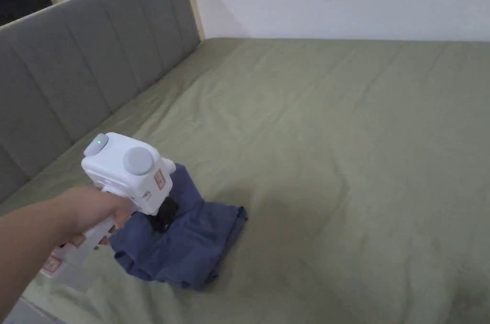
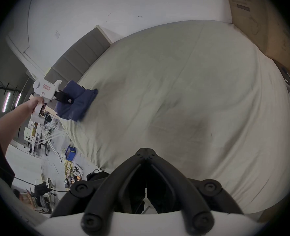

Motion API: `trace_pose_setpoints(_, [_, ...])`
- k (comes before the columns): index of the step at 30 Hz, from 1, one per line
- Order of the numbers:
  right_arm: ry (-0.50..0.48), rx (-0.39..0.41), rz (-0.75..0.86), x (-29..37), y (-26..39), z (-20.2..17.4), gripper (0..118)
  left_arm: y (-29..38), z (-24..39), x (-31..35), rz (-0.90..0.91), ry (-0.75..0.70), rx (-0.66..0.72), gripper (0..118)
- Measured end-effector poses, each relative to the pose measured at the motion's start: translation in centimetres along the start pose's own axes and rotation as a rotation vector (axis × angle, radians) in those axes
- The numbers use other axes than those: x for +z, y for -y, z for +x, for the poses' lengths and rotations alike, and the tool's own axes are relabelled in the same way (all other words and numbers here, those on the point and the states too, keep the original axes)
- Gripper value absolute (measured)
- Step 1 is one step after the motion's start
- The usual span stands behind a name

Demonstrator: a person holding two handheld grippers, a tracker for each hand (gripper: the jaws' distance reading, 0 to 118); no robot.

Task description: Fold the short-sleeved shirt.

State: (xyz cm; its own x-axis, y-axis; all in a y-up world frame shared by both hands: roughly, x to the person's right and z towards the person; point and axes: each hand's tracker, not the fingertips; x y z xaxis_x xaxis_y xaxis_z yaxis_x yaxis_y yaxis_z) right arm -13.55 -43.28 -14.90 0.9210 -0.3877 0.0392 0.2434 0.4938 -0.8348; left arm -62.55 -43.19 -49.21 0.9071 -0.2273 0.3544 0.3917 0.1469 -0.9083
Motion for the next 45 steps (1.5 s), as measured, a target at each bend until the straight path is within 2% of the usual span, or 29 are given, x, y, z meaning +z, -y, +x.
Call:
trace_pose_setpoints(1, [0.003, 0.012, -0.01, -0.2, -0.1, -0.3, 0, 0.1, -0.6, -0.7, -0.01, -0.03, 0.0, 28])
trace_pose_setpoints(2, [0.011, 0.025, -0.024, -0.5, -0.1, -0.7, 0, 0.2, -0.9, -1.2, -0.017, -0.04, -0.036, 42])
trace_pose_setpoints(5, [0.032, 0.051, -0.041, -0.9, -0.3, -1.3, 0, -0.3, -3.8, -4.0, 0.031, -0.1, -0.019, 107])
trace_pose_setpoints(6, [0.037, 0.054, -0.041, -0.9, -0.3, -1.4, 0, -0.2, -4.3, -4.1, 0.047, -0.158, -0.008, 111])
trace_pose_setpoints(11, [0.047, 0.042, 0.004, 0.4, -0.4, -1.3, 0, 0.4, -6.8, -2.2, 0.161, -0.388, 0.035, 111])
trace_pose_setpoints(13, [0.079, 0.044, 0.058, 1.5, -0.5, -1.2, 0, 2.7, -5.3, 0.7, 0.234, -0.335, 0.085, 111])
trace_pose_setpoints(15, [0.114, 0.052, 0.104, 2.5, -0.3, 0.1, 0, 3.6, -4.0, 2.8, 0.281, -0.17, 0.174, 111])
trace_pose_setpoints(16, [0.13, 0.062, 0.122, 3.2, -0.3, 0.3, 0, 4.1, -3.5, 3.3, 0.293, -0.059, 0.21, 110])
trace_pose_setpoints(17, [0.146, 0.068, 0.138, 4.1, -0.4, 0.3, 0, 4.7, -2.0, 4.5, 0.298, 0.049, 0.222, 102])
trace_pose_setpoints(18, [0.153, 0.07, 0.154, 5.0, -0.4, 0.4, 0, 5.4, -0.1, 5.5, 0.335, 0.109, 0.224, 87])
trace_pose_setpoints(19, [0.154, 0.069, 0.169, 5.9, -0.4, 0.4, 0, 6.0, 1.8, 6.6, 0.382, 0.123, 0.206, 62])
trace_pose_setpoints(20, [0.156, 0.065, 0.186, 6.8, -0.4, 0.6, 0, 6.0, 2.4, 6.4, 0.433, 0.128, 0.171, 23])
trace_pose_setpoints(21, [0.16, 0.058, 0.201, 7.9, -0.5, 0.7, 0, 6.6, 4.6, 7.7, 0.476, 0.142, 0.135, 6])
trace_pose_setpoints(23, [0.167, 0.04, 0.234, 9.8, -0.3, 0.9, 0, 7.9, 8.4, 10.3, 0.572, 0.205, 0.086, 0])
trace_pose_setpoints(25, [0.172, 0.028, 0.243, 12.0, -0.4, 0.7, 0, 9.2, 12.7, 13.7, 0.621, 0.313, 0.033, 0])
trace_pose_setpoints(28, [0.193, 0.035, 0.266, 15.5, -0.6, 0.0, 0, 11.0, 17.4, 20.3, 0.77, 0.399, 0.017, 0])
trace_pose_setpoints(30, [0.189, 0.054, 0.336, 18.3, -0.9, -0.6, 0, 12.1, 19.2, 24.5, 0.894, 0.497, 0.026, 0])
trace_pose_setpoints(32, [0.151, 0.054, 0.441, 21.3, -1.0, -1.7, 0, 13.7, 21.3, 28.7, 1.015, 0.531, 0.054, 0])
trace_pose_setpoints(35, [0.13, 0.089, 0.632, 25.0, -0.6, -3.7, 0, 16.8, 24.7, 32.5, 1.221, 0.455, 0.085, 0])
trace_pose_setpoints(38, [0.165, 0.142, 0.855, 27.3, 0.8, -5.6, 0, 19.0, 28.1, 34.2, 1.339, 0.415, 0.121, 0])
trace_pose_setpoints(40, [0.232, 0.196, 1.001, 27.9, 1.9, -6.7, 0, 20.0, 29.8, 34.5, 1.393, 0.382, 0.145, 0])
trace_pose_setpoints(42, [0.268, 0.261, 1.172, 28.0, 3.7, -7.0, 0, 21.2, 31.1, 34.1, 1.493, 0.277, 0.157, 0])
trace_pose_setpoints(43, [0.315, 0.278, 1.24, 27.7, 4.4, -6.8, 0, 21.9, 31.8, 33.7, 1.546, 0.197, 0.166, 0])
trace_pose_setpoints(45, [0.45, 0.303, 1.328, 27.0, 5.8, -6.9, 0, 22.6, 32.5, 32.6, 1.596, 0.138, 0.202, 0])
